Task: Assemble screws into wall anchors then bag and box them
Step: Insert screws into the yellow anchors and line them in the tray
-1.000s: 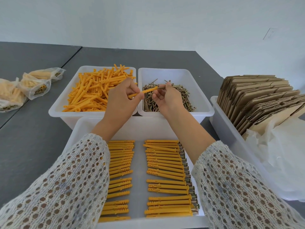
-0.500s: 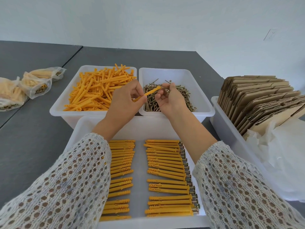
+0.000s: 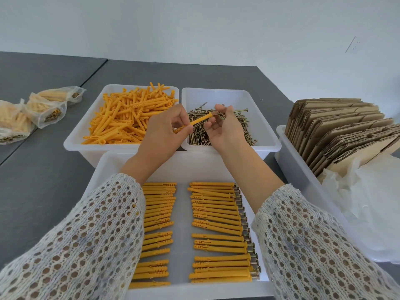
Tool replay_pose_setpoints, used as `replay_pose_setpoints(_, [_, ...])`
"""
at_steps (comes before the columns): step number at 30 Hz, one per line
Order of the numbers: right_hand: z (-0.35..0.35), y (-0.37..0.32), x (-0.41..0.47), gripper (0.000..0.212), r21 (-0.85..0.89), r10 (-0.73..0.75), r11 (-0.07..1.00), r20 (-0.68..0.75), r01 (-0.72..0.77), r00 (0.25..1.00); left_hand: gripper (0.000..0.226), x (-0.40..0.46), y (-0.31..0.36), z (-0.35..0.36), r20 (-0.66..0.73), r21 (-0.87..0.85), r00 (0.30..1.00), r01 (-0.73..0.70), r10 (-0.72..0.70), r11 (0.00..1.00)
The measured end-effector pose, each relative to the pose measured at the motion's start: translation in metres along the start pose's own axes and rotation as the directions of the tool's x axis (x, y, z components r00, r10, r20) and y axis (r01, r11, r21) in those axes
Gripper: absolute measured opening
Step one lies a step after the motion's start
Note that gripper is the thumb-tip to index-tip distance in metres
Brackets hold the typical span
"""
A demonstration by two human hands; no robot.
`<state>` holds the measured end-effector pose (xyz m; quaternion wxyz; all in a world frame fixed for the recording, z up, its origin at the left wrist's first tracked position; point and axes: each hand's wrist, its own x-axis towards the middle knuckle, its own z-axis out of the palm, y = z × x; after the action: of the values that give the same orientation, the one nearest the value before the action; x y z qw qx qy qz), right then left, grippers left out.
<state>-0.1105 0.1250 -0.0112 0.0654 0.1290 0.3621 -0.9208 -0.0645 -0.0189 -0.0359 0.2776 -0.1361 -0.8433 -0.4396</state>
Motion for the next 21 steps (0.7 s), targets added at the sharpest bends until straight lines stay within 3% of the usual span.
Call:
replay_pose_setpoints(7, [0.004, 0.006, -0.006, 0.041, -0.328, -0.019, 0.941, 0.194, 0.083, 0.981, 0.013, 0.0, -0.001, 0.002, -0.002, -0.001, 1.0, 0.014, -0.014, 1.0])
replay_pose_setpoints(12, [0.007, 0.01, -0.012, 0.037, -0.572, 0.012, 0.785, 0.398, 0.238, 0.918, 0.012, -0.001, -0.001, 0.002, -0.008, -0.005, 0.998, 0.062, -0.062, 0.998])
replay_pose_setpoints(15, [0.007, 0.011, -0.013, 0.031, -0.629, 0.018, 0.708, 0.471, 0.321, 0.882, 0.011, 0.001, 0.001, 0.001, -0.053, -0.036, 0.988, 0.143, -0.145, 0.989])
replay_pose_setpoints(18, [0.01, 0.008, -0.013, 0.03, -0.658, 0.011, 0.679, 0.452, 0.325, 0.892, 0.011, 0.003, 0.002, -0.003, -0.029, -0.077, 0.97, 0.238, -0.241, 0.968])
replay_pose_setpoints(21, [0.011, 0.004, -0.008, 0.036, -0.669, -0.041, 0.694, 0.332, 0.265, 0.942, 0.017, 0.007, 0.009, -0.009, -0.032, -0.202, 0.942, 0.322, -0.335, 0.925])
